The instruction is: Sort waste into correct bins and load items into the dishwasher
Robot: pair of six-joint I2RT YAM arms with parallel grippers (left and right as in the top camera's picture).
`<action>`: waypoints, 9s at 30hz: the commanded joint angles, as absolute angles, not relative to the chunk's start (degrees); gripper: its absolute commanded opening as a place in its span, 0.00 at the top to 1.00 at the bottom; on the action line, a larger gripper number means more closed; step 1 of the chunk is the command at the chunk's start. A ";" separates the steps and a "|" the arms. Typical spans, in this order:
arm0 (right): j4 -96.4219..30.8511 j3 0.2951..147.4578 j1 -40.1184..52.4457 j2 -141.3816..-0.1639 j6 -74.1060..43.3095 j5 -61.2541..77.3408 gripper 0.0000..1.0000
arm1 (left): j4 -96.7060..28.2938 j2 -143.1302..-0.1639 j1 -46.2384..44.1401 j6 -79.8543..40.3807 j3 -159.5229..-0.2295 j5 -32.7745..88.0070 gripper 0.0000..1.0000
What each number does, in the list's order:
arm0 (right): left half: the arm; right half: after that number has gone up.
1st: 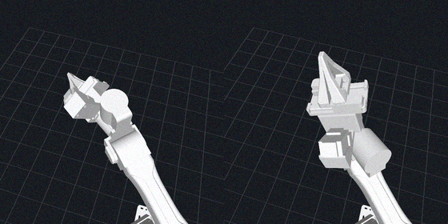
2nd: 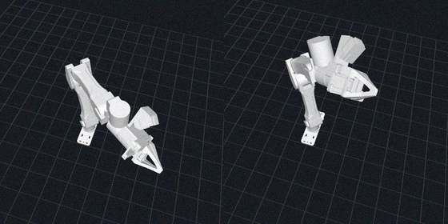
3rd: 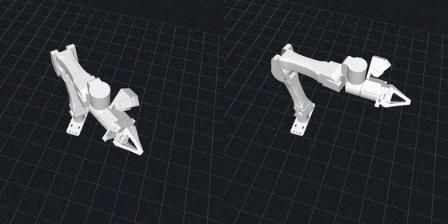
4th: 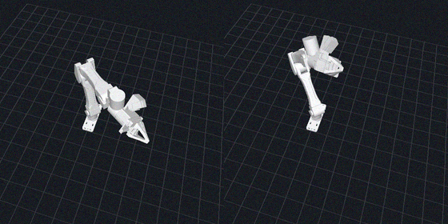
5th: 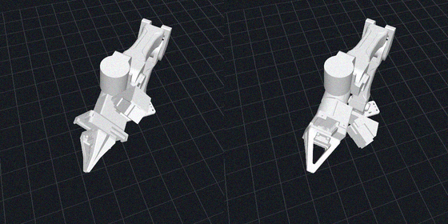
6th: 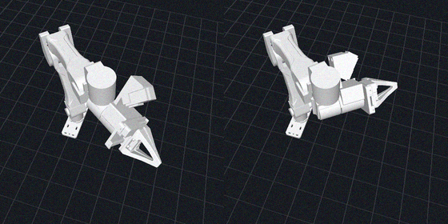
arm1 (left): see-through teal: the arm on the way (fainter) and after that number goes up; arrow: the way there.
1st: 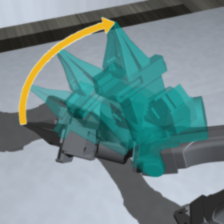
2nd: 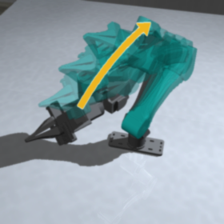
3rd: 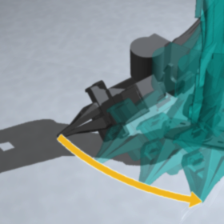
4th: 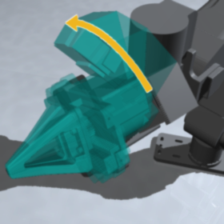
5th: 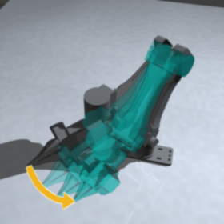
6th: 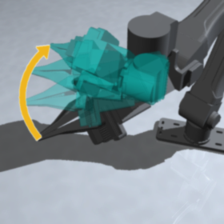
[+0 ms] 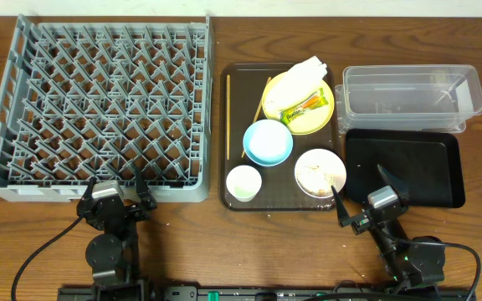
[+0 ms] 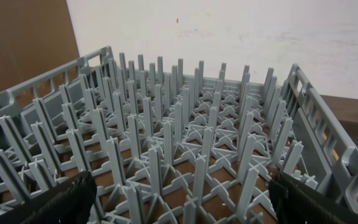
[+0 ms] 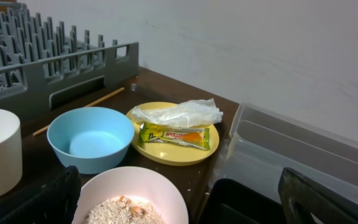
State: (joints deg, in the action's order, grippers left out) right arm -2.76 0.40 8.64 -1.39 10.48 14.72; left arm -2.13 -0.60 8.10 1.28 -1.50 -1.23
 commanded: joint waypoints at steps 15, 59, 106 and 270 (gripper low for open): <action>-3.03 0.32 8.97 -1.13 9.45 14.41 0.01 | -4.05 -0.34 8.19 0.62 -0.23 -1.91 0.09; -2.37 0.32 8.97 -1.13 9.50 14.35 0.01 | -4.03 -0.34 8.19 0.60 -0.23 -1.91 0.09; -5.58 41.04 8.84 -41.15 4.75 21.96 0.01 | -0.62 -16.25 8.19 -1.08 -29.06 14.33 0.10; -40.80 102.06 19.22 -107.87 -43.64 -12.27 0.98 | -43.51 -16.25 8.19 -1.10 -28.95 14.35 0.10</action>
State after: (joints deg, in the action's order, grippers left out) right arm -39.83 100.97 21.58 -114.15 -44.71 -11.07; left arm -43.51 -16.36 8.10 -0.25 -28.16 13.63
